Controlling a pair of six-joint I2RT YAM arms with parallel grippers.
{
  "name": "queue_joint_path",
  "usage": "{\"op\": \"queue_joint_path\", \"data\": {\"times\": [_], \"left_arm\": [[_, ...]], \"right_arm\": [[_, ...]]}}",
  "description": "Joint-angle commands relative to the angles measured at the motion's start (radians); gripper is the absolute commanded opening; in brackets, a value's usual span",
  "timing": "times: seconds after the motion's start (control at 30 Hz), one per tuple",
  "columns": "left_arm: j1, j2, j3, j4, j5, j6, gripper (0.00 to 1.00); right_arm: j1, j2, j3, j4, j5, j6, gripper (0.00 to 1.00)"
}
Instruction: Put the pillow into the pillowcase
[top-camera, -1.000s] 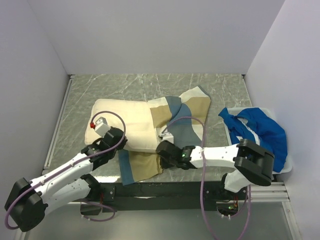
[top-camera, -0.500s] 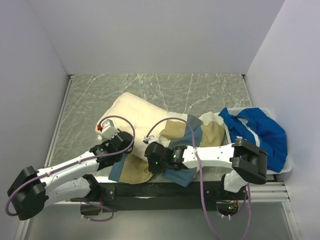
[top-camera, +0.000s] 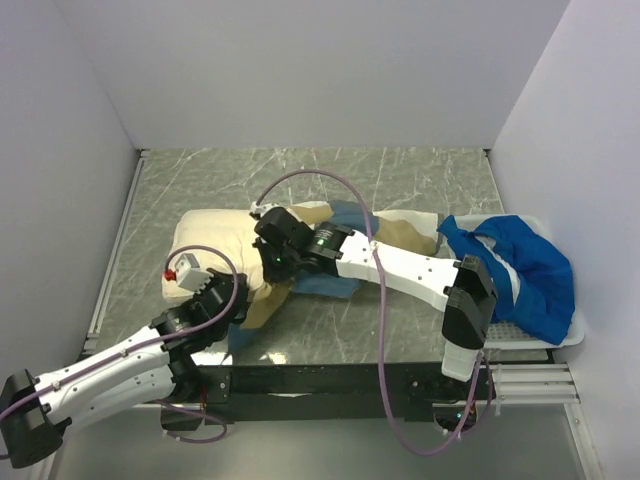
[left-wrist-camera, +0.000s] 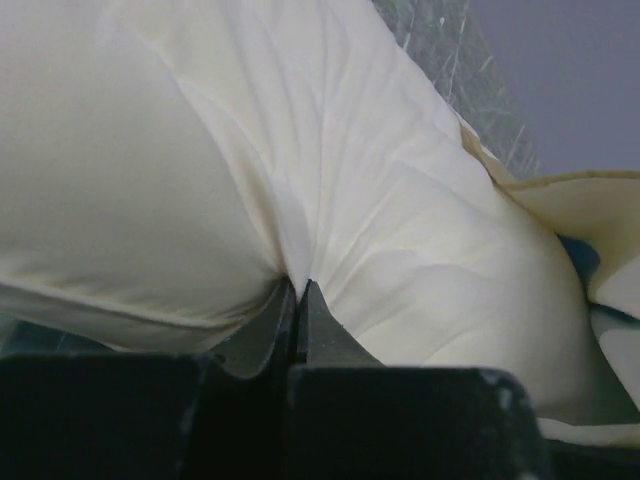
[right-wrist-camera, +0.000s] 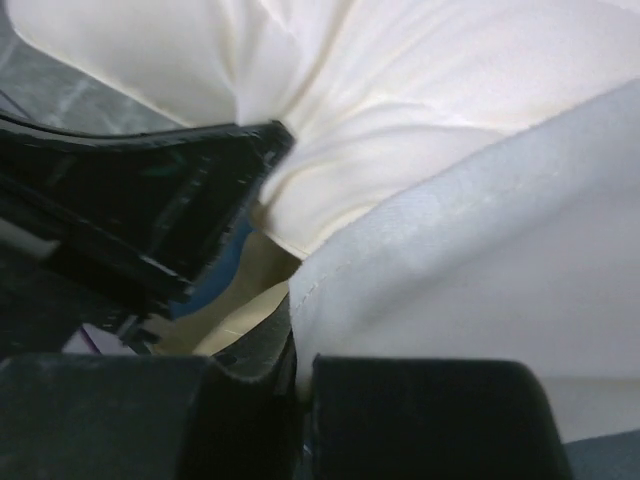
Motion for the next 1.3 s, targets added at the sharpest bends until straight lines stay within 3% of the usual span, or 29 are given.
{"op": "queue_joint_path", "data": {"times": [0.0, 0.1, 0.13, 0.23, 0.3, 0.4, 0.43, 0.5, 0.53, 0.63, 0.77, 0.83, 0.93, 1.0, 1.1, 1.27], "left_arm": [[-0.027, 0.062, 0.066, 0.094, 0.087, 0.014, 0.01], [-0.027, 0.122, 0.086, 0.065, 0.076, -0.001, 0.01], [-0.027, 0.123, 0.098, 0.042, 0.058, -0.007, 0.01], [-0.026, 0.068, 0.114, 0.022, 0.0, 0.023, 0.01], [-0.026, 0.021, 0.092, 0.089, 0.006, 0.112, 0.01], [-0.026, 0.037, 0.097, 0.117, 0.061, 0.126, 0.04], [-0.027, 0.06, 0.119, 0.05, 0.064, 0.113, 0.12], [-0.026, 0.062, 0.149, -0.022, 0.052, 0.089, 0.33], [-0.026, 0.042, 0.175, -0.044, 0.04, 0.097, 0.52], [-0.026, -0.025, 0.239, -0.113, -0.011, 0.128, 0.73], [-0.017, -0.039, 0.385, -0.295, -0.15, 0.097, 0.82], [0.031, 0.004, 0.472, -0.421, -0.207, 0.059, 0.87], [0.176, 0.063, 0.531, -0.348, -0.145, 0.228, 0.91], [0.353, 0.097, 0.538, -0.267, -0.041, 0.394, 0.93], [0.594, 0.183, 0.548, -0.155, 0.231, 0.541, 0.93], [0.804, 0.323, 0.503, -0.052, 0.469, 0.647, 0.94]], "right_arm": [[0.043, -0.019, 0.048, 0.08, 0.058, -0.019, 0.0], [0.045, -0.081, -0.177, 0.206, 0.038, 0.033, 0.0], [0.034, -0.101, -0.324, 0.247, 0.028, 0.048, 0.0], [0.019, -0.149, -0.538, 0.39, -0.055, 0.12, 0.0], [0.048, -0.16, -0.571, 0.422, -0.066, 0.128, 0.01], [0.094, -0.184, -0.519, 0.333, 0.03, 0.11, 0.14], [0.094, -0.203, -0.505, 0.315, 0.046, 0.104, 0.31], [0.093, -0.275, -0.506, 0.28, 0.082, 0.099, 0.46], [0.094, -0.295, -0.494, 0.26, 0.098, 0.093, 0.56], [0.093, -0.359, -0.439, 0.171, 0.161, 0.07, 0.67], [0.015, -0.402, -0.347, 0.088, 0.219, 0.02, 0.73], [-0.082, -0.373, -0.249, 0.064, 0.215, -0.04, 0.75], [-0.192, -0.231, -0.055, -0.014, 0.233, -0.117, 0.76], [-0.226, -0.107, 0.042, -0.05, 0.221, -0.149, 0.76], [-0.268, 0.05, 0.271, -0.123, 0.273, -0.201, 0.76], [-0.338, 0.214, 0.375, -0.143, 0.219, -0.274, 0.76]]}}
